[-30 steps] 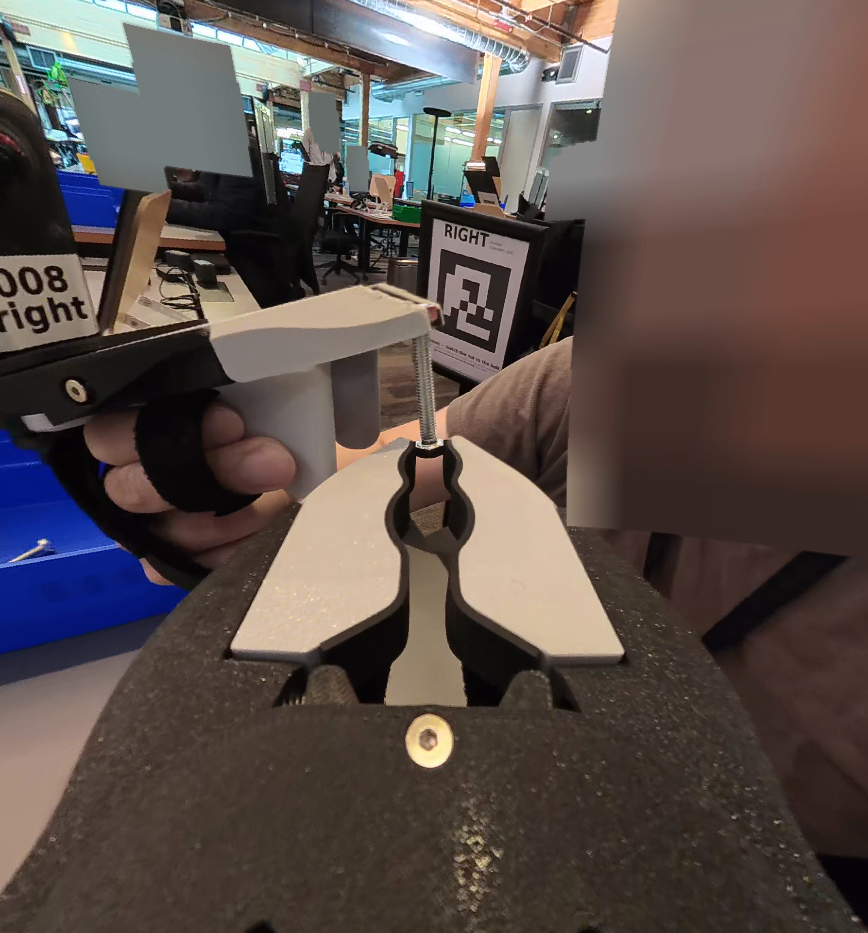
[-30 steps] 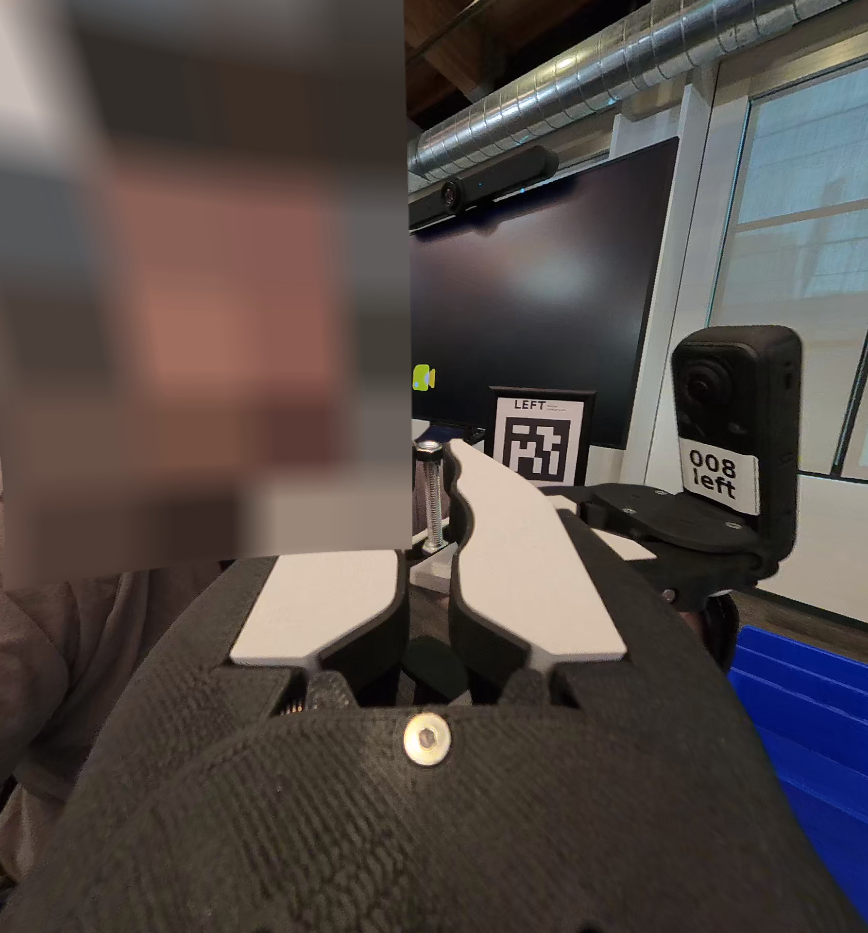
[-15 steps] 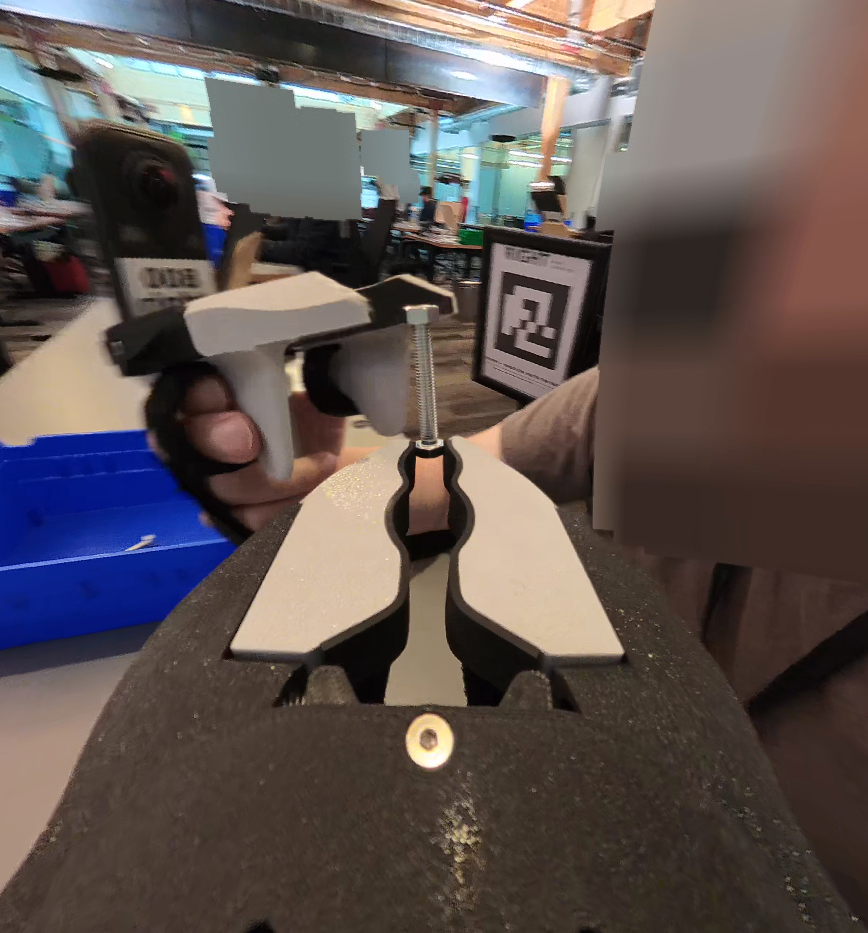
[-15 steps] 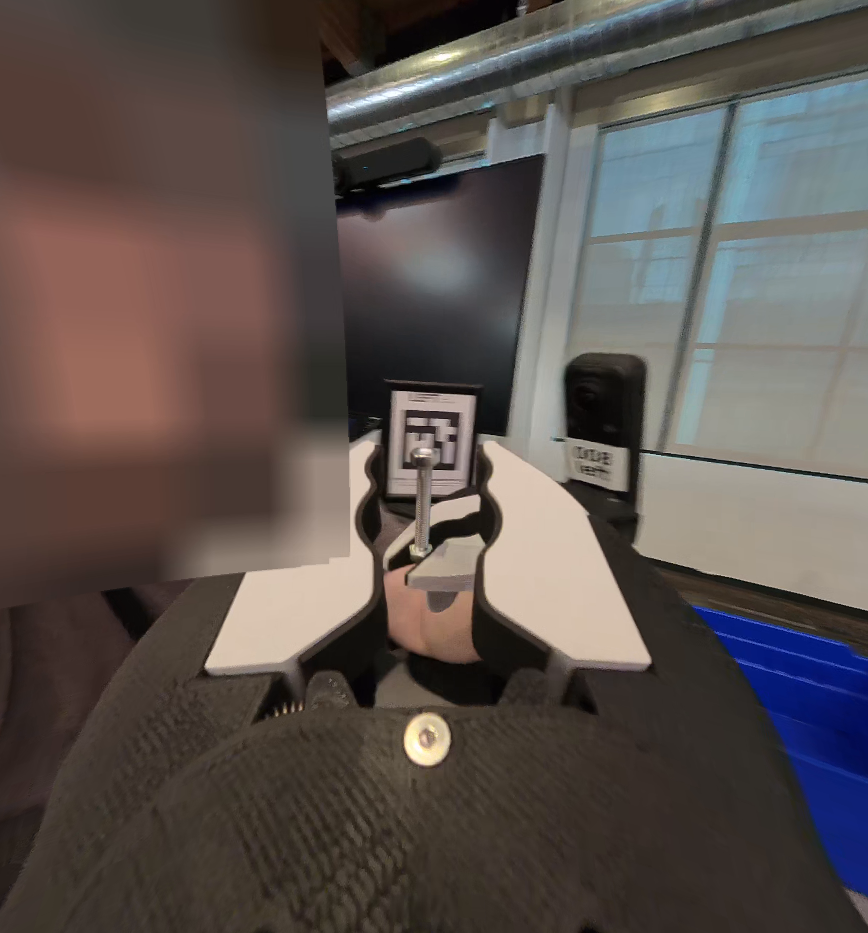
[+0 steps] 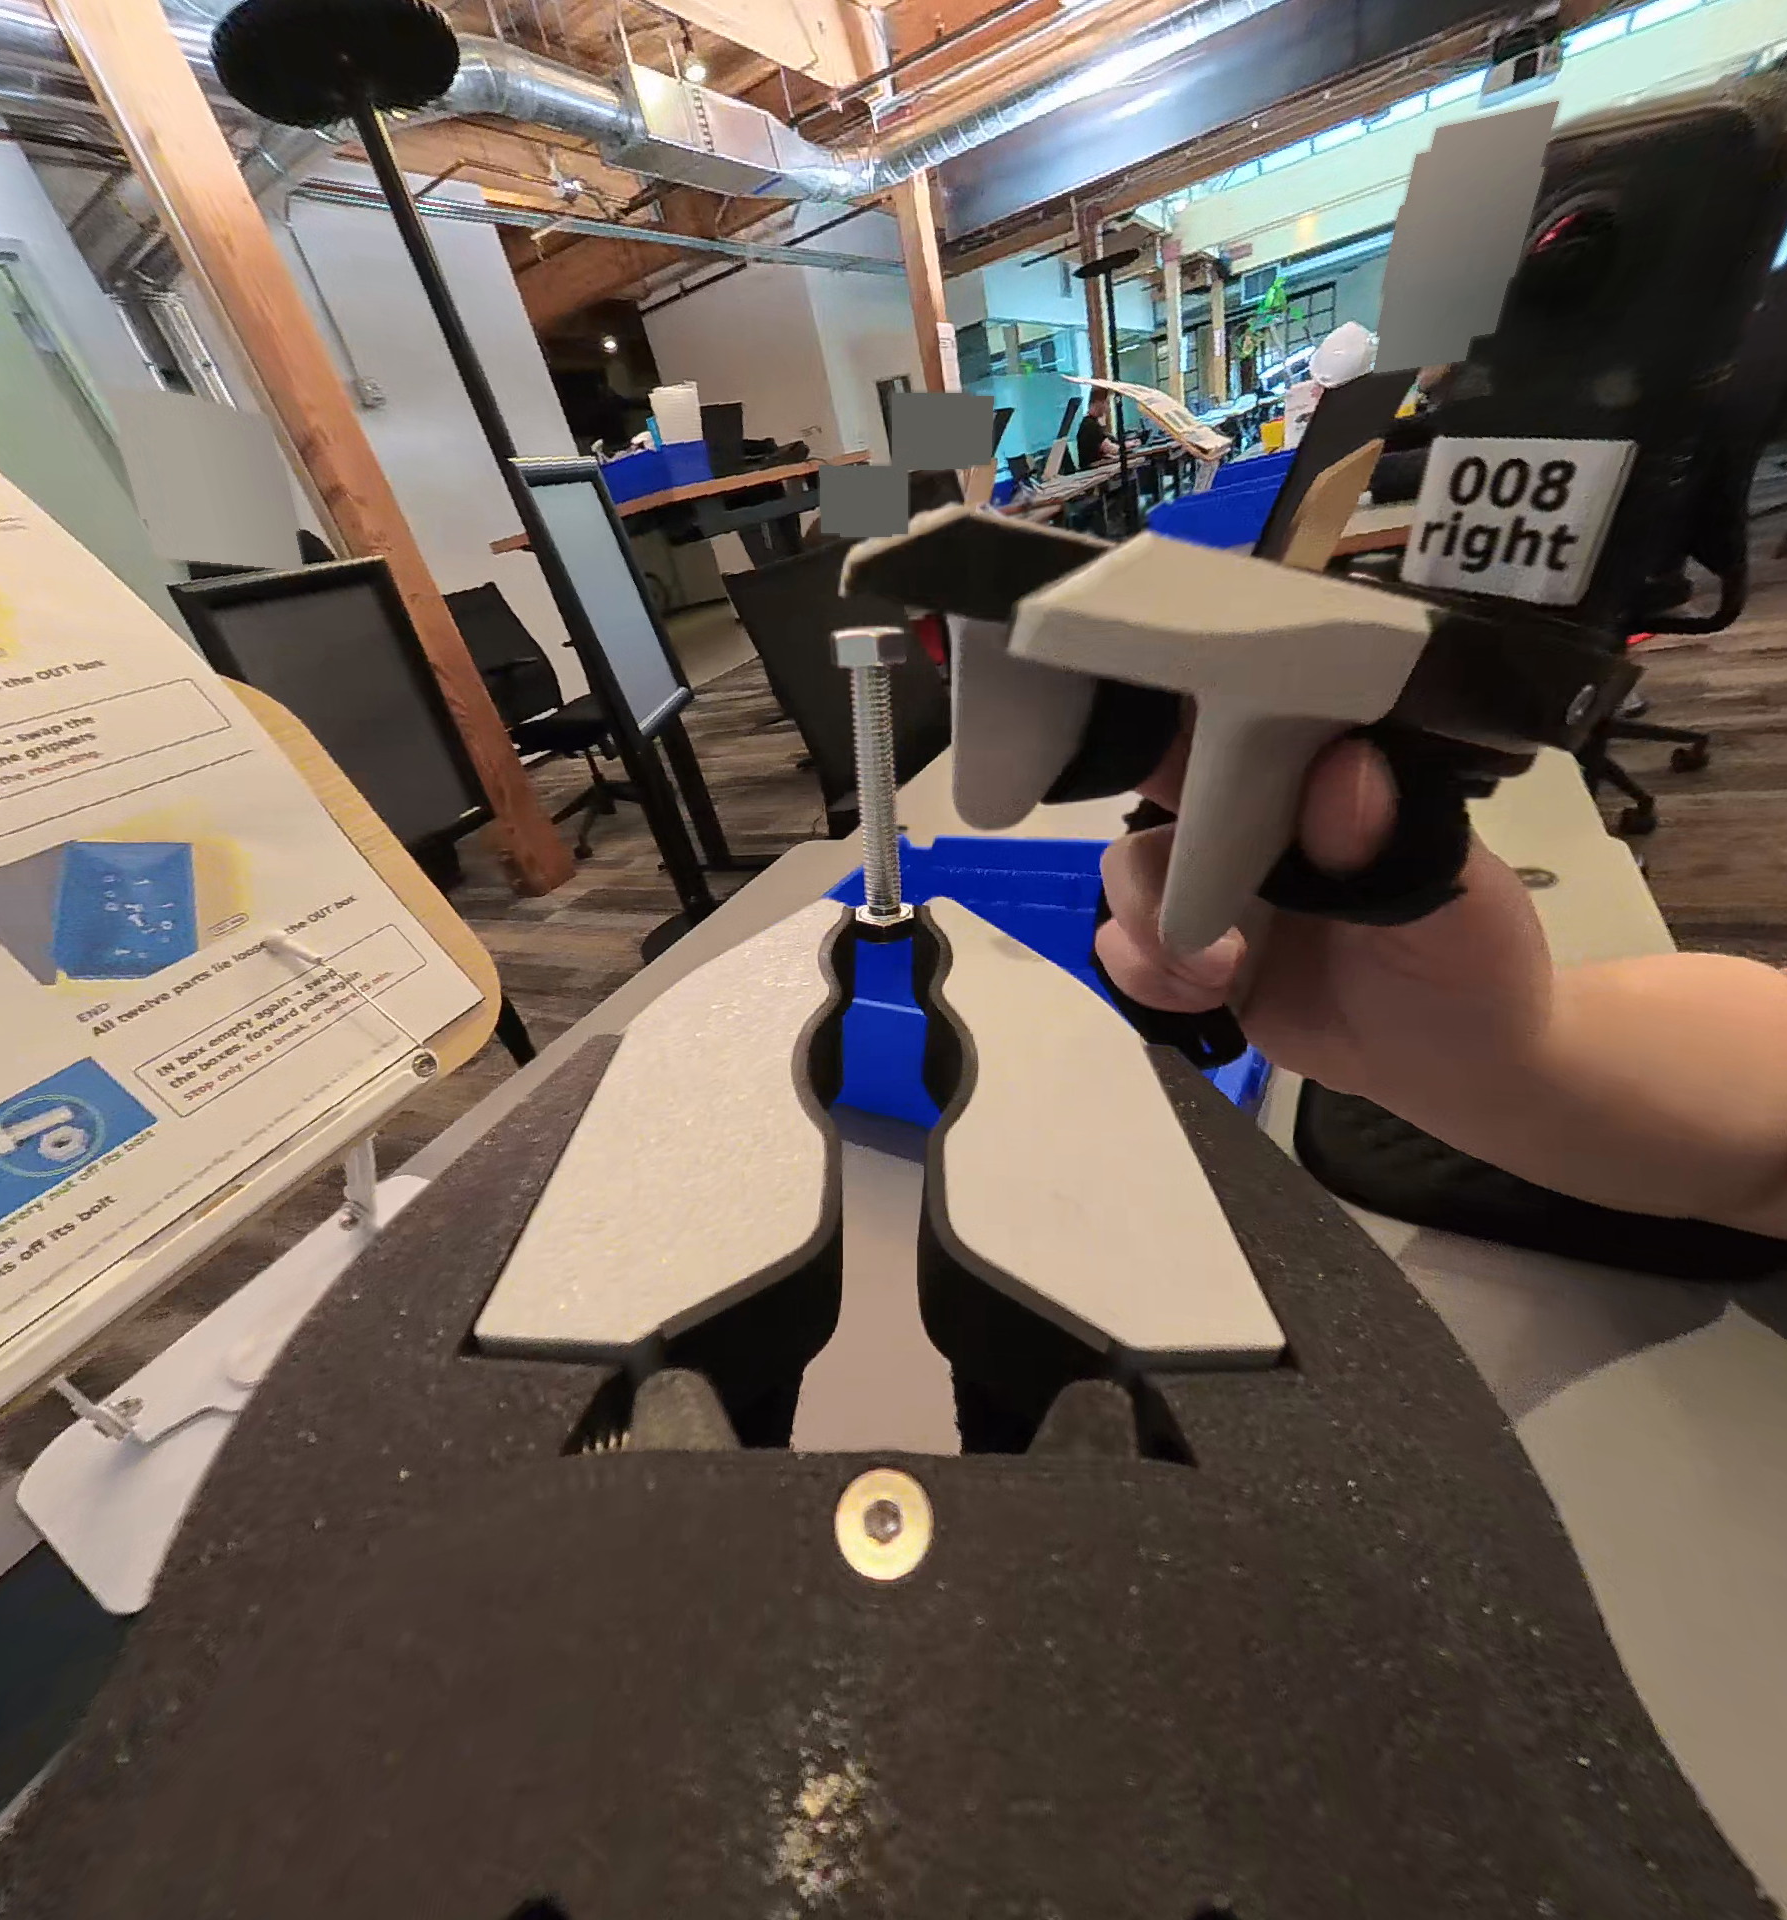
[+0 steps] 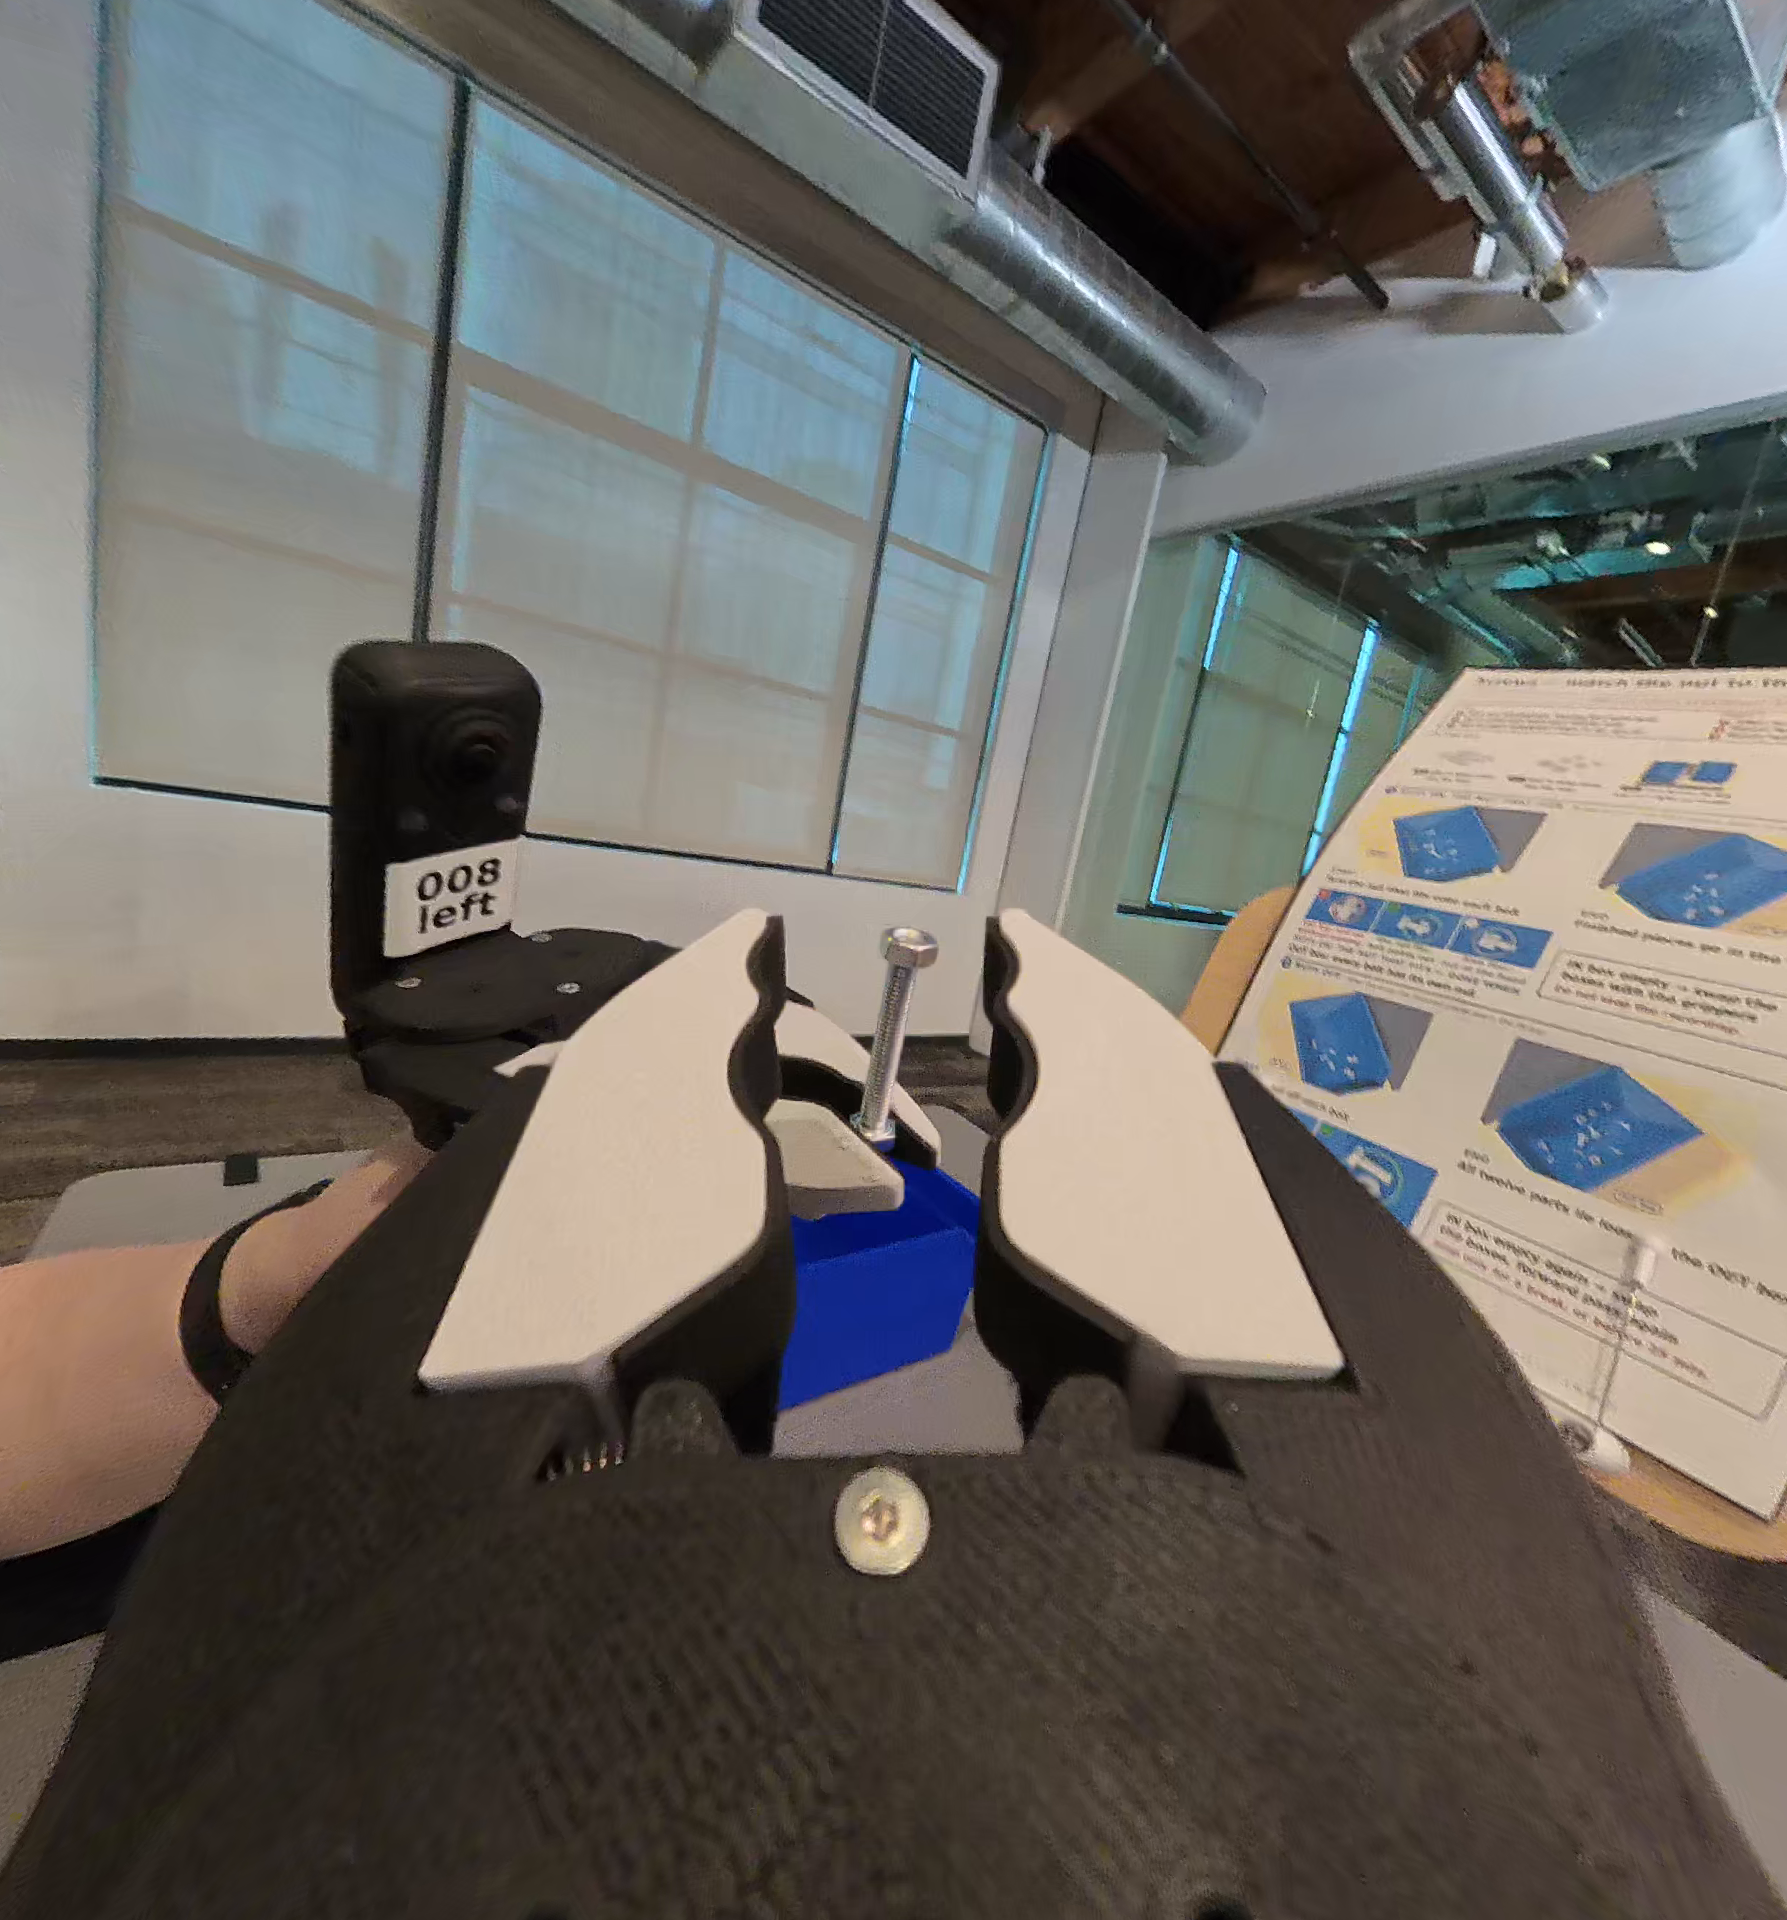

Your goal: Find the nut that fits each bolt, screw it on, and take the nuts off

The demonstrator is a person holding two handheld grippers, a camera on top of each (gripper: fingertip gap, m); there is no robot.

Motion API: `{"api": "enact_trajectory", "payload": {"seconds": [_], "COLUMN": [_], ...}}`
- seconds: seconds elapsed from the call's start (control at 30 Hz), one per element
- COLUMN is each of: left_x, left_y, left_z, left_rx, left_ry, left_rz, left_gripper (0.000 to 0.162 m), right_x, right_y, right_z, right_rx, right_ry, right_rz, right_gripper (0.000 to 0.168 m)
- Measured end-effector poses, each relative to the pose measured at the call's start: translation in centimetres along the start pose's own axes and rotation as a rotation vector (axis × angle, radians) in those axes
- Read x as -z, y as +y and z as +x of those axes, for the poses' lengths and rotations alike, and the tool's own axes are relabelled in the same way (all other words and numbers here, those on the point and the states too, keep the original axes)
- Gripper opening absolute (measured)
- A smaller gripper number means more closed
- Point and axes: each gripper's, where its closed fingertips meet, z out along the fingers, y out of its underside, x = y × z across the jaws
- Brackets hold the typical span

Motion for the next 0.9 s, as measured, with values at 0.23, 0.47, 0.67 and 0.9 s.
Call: {"api": "enact_trajectory", "payload": {"seconds": [0.23,0.47,0.67,0.9], "left_x": [-0.1,-0.2,0.2,2.9], "left_y": [0.0,0.1,-0.2,-1.1], "left_z": [0.4,0.6,2.1,7.2], "left_rx": [-0.031,-0.028,0.015,0.220], "left_ry": [-0.008,0.009,0.168,0.701], "left_rz": [-0.010,-0.018,-0.019,-0.024], "left_gripper": [0.009,0.009,0.010,0.010], "right_x": [0.0,-0.1,0.0,3.0], "right_y": [0.6,0.7,0.3,-1.3], "right_z": [0.7,0.3,-0.9,-4.6], "right_rx": [-0.041,-0.053,-0.095,-0.442], "right_ry": [0.041,-0.015,-0.204,-0.841], "right_rz": [-0.031,-0.043,-0.050,0.030], "right_gripper": [0.023,0.011,0.011,0.011]}}
